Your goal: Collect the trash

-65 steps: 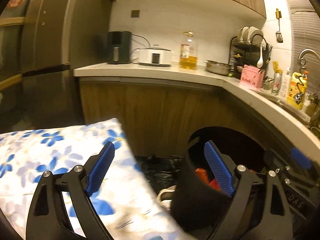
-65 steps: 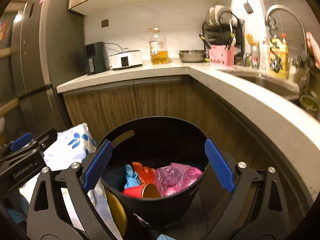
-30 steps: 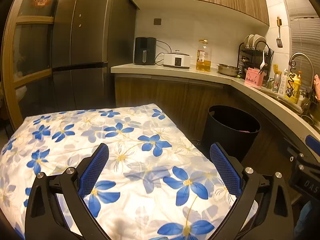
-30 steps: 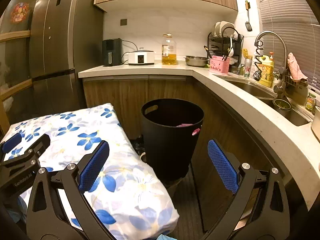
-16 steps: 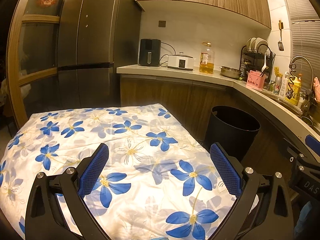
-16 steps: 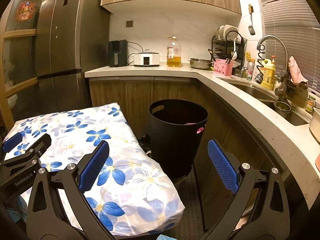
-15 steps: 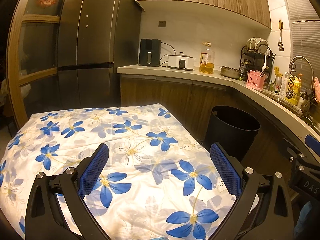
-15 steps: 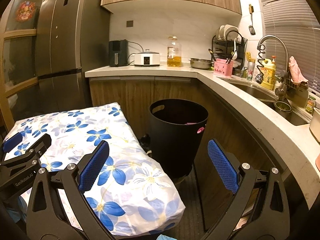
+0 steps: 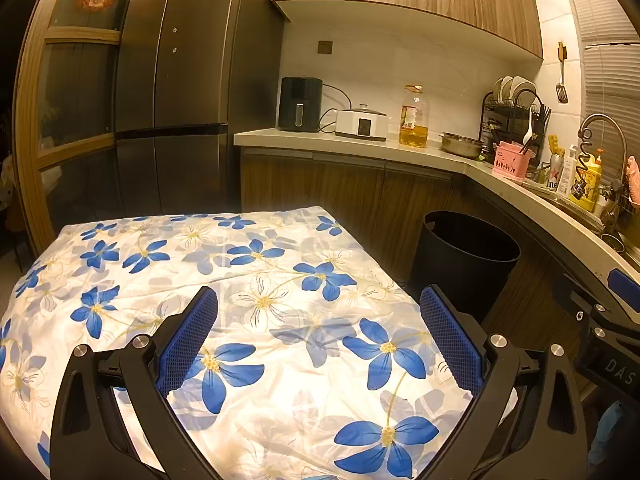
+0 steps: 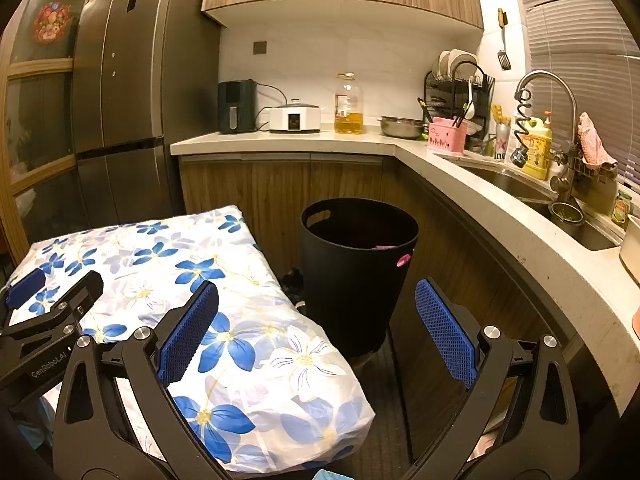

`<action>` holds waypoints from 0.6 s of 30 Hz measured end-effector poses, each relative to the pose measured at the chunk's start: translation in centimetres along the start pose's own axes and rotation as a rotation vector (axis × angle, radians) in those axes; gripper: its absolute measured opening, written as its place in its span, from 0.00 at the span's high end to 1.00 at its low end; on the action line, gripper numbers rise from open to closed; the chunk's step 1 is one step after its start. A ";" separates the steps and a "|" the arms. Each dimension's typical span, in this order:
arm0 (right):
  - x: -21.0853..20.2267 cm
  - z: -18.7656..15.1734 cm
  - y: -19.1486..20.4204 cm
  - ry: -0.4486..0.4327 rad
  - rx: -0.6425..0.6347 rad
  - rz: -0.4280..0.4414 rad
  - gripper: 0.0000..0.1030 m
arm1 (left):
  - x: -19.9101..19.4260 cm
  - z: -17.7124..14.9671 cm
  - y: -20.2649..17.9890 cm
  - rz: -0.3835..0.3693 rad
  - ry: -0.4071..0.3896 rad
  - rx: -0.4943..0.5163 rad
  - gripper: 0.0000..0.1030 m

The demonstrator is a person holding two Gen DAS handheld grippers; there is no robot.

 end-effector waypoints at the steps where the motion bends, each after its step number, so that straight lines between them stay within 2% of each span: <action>1: 0.0 0.0 0.0 0.000 0.000 0.001 0.05 | 0.0 0.0 0.1 0.000 0.000 0.000 0.06; 18: 0.1 -0.2 0.7 0.002 -0.002 0.005 0.05 | 0.1 -0.3 0.1 0.004 0.005 -0.003 0.06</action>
Point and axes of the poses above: each gripper's, at about its wrist camera, not at the fingertips, and x roughly the way its jaws point, y to its left, z to its top, the point moved 8 cm from there along x, roughly the way its jaws point, and after that the axes turned 3 degrees about -x, right-handed, at the moved point
